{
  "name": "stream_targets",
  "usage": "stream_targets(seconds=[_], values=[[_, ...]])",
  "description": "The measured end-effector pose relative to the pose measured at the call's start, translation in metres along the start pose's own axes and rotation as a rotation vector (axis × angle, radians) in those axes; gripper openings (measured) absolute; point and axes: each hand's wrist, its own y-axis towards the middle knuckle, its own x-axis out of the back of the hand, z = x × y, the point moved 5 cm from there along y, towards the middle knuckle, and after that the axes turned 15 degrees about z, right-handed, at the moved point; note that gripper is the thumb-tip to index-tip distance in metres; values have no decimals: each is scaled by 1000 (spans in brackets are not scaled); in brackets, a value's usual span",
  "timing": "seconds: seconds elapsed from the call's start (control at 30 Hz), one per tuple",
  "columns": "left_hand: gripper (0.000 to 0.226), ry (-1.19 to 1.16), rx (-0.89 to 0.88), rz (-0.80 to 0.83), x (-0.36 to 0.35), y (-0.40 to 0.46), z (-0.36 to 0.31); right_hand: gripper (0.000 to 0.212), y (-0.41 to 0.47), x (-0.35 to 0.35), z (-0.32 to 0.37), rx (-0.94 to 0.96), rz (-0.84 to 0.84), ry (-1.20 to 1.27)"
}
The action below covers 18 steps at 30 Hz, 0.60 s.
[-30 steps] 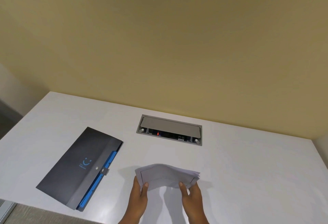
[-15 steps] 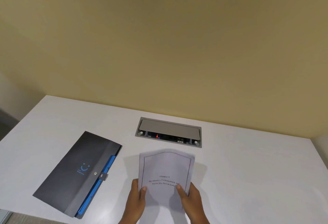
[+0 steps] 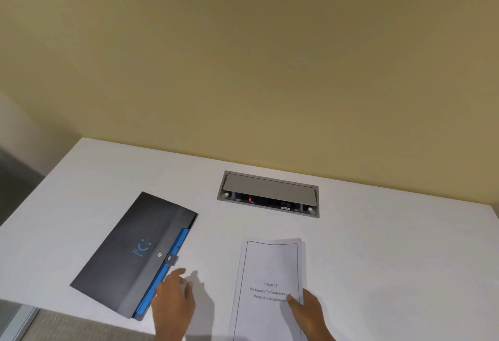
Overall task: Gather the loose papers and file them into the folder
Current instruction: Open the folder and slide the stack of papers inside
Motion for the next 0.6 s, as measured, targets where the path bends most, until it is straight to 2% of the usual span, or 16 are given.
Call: stream_targets(seconds=[0.1, 0.2, 0.4, 0.6], values=[[36, 130, 28, -70, 27, 11, 25, 18, 0, 0, -1, 8, 2, -3], [42, 171, 47, -39, 41, 26, 45, 16, -5, -3, -4, -1, -2, 23], [81, 348, 59, -14, 56, 58, 65, 13, -19, -5, -2, 28, -32, 56], [97, 470, 16, 37, 54, 77, 74, 13, -32, -4, -5, 15, -77, 72]])
